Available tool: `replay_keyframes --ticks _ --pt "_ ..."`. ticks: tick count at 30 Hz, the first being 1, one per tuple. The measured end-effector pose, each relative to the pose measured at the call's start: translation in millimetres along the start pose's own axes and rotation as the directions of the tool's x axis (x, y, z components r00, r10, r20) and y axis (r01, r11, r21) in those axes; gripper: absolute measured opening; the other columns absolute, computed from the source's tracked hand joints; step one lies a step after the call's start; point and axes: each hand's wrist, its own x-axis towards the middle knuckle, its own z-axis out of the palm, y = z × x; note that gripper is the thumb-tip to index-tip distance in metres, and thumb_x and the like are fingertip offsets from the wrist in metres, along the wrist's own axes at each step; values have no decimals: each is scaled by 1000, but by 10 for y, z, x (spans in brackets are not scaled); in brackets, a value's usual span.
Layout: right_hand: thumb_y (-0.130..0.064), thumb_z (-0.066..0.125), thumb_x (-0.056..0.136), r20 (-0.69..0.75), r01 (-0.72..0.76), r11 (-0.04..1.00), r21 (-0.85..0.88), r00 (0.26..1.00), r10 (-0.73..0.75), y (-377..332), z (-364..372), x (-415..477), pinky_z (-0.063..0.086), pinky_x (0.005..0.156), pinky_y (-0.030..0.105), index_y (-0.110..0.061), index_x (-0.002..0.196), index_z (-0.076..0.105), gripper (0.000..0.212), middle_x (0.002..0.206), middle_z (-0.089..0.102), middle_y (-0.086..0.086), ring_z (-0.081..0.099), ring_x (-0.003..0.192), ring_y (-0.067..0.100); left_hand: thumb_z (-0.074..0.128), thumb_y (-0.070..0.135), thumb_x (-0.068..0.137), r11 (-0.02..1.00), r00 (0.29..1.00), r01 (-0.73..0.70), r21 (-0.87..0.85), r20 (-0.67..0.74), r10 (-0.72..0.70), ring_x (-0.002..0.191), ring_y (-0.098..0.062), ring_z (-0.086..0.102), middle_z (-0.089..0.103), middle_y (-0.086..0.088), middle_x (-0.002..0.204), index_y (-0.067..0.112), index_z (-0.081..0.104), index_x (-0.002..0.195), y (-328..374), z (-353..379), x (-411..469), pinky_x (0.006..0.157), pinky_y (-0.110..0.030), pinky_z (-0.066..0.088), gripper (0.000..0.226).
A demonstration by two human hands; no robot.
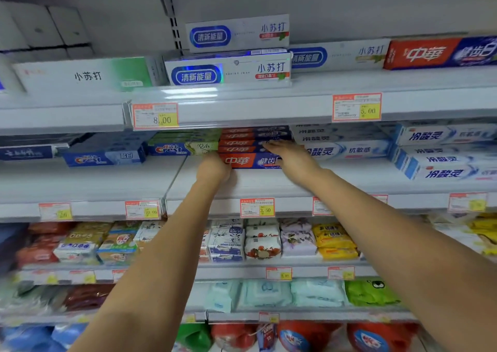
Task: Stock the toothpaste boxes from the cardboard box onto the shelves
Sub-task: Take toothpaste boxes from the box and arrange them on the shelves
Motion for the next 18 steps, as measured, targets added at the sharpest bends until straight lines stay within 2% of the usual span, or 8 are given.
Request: replay_keyframes --ticks 2,4,6,7,11,14,18 --pt "1 46 94 9 -39 992 120 999 38 -28 -49 36 34 106 30 -17 141 45 50 145 45 7 44 130 27 51 22 93 1000 1000 5 -1 -12 -5 98 -35 61 65 -16 108 4 57 109 -3 11 -5 71 -32 41 25" --pt "0 46 94 37 -68 980 186 997 62 -68 -99 76 37 102 25 -18 138 50 47 142 49 5 49 126 26 62 21 86 999 1000 14 -52 10 -14 97 -33 62 65 -13 107 3 57 111 1 7 9 70 -30 41 31" --pt "0 47 94 53 -48 985 165 998 39 -125 -112 100 32 101 19 -17 138 50 47 144 47 5 45 129 25 73 19 78 993 998 -4 -114 67 12 97 -29 62 65 -11 109 5 59 113 2 -11 30 70 -27 40 40" --pt "-2 48 94 45 -42 990 133 998 37 -141 -100 105 30 102 21 -19 139 48 48 146 45 5 41 132 26 76 18 75 990 995 -11 -142 92 24 98 -28 61 65 -10 110 6 60 114 -2 -23 43 72 -26 40 44" --pt "-5 50 88 38 -227 961 -157 971 235 -207 -17 88 14 114 53 -25 148 26 67 154 23 14 16 142 35 81 22 69 986 991 -24 -166 126 45 101 -27 61 66 -11 115 9 59 116 -44 -44 97 80 -27 45 53" --pt "-4 50 88 8 -311 948 -67 950 312 -370 93 70 31 108 56 -22 147 26 66 153 18 17 11 143 36 82 23 67 979 994 -7 -203 110 29 102 -27 62 66 -10 114 9 58 117 -83 -36 119 82 -29 46 57" --pt "1 51 85 -68 -259 966 -2 964 258 -354 161 74 39 103 48 -18 145 32 66 146 30 18 20 139 35 82 21 69 960 996 40 -276 92 -16 103 -27 61 65 -10 116 7 55 119 -129 -48 103 79 -28 45 58"
